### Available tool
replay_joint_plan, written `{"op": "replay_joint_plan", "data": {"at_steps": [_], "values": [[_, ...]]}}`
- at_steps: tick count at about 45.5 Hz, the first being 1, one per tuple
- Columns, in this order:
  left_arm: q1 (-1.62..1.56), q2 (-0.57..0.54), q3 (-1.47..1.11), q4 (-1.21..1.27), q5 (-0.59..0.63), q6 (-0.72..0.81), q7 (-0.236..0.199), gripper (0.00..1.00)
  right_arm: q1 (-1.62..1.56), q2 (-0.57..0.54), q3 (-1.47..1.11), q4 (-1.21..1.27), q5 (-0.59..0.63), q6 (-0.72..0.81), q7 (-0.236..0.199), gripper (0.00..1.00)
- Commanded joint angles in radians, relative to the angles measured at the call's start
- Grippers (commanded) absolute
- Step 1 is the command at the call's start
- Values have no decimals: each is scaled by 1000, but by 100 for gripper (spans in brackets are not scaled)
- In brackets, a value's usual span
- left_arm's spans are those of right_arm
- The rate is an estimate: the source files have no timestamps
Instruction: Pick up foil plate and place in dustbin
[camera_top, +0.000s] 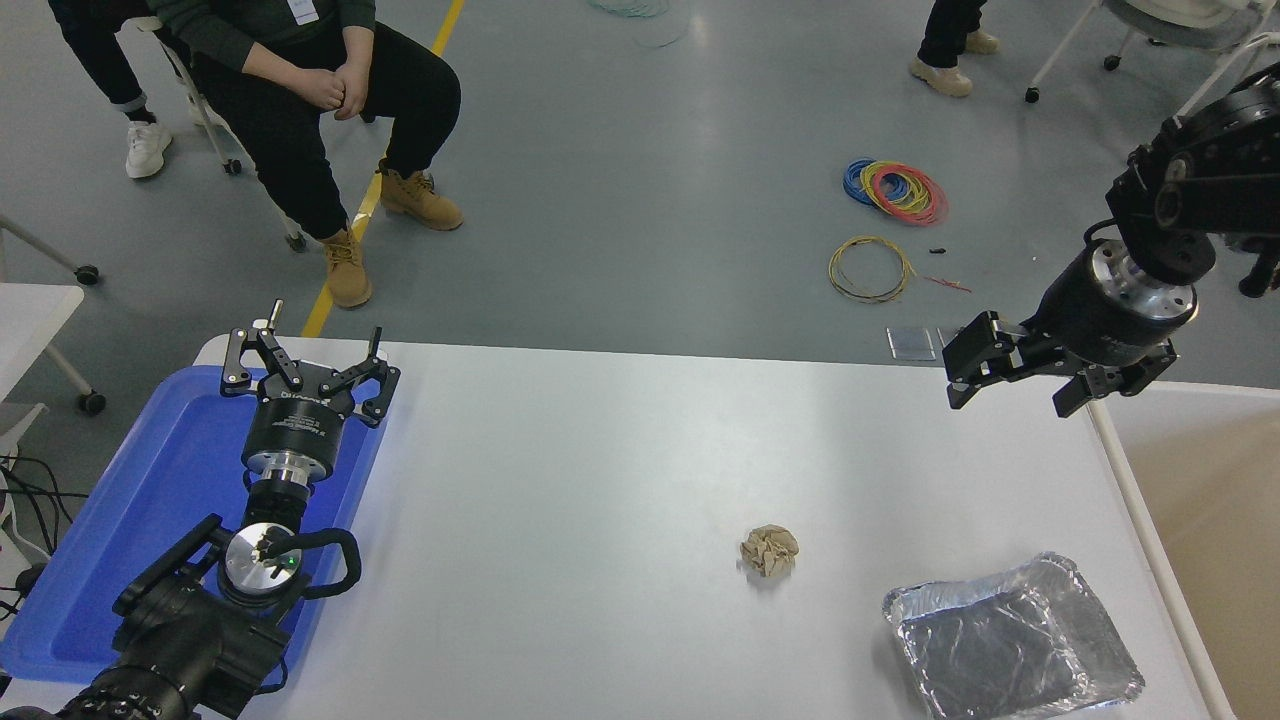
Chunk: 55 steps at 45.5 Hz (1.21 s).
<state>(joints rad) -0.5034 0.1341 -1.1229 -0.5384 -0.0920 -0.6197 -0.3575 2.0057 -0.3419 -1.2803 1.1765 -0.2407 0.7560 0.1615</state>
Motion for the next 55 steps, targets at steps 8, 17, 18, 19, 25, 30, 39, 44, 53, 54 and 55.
{"op": "replay_joint_plan", "data": {"at_steps": [8,17,18,19,25,30,39,44,53,54,55], "values": [[0,1,0,0,0,0,0,100,-8,0,7,-9,0,-6,3,100],[-1,-1,0,0,0,0,0,100,-8,-23,2,-21,1,-4,3,100],[-1,-1,0,0,0,0,0,100,-8,-29,2,-20,1,-4,3,100],[-1,1,0,0,0,0,0,100,-8,-37,4,-20,1,-4,3,100],[-1,-1,0,0,0,0,0,100,-8,-66,-2,-18,0,-7,3,100],[-1,1,0,0,0,0,0,100,-8,-83,-10,-18,-14,-36,3,100],[-1,1,0,0,0,0,0,100,-8,-112,-22,-9,-8,-93,1,100],[-1,1,0,0,0,0,0,100,-16,-149,-45,12,-6,-101,1,100],[0,1,0,0,0,0,0,100,-28,-200,-100,25,-6,-130,1,100],[-1,1,0,0,0,0,0,100,-31,-207,-102,25,-9,-130,1,100],[-1,-1,0,0,0,1,0,100,-39,-216,-105,25,-12,-135,1,100]]}}
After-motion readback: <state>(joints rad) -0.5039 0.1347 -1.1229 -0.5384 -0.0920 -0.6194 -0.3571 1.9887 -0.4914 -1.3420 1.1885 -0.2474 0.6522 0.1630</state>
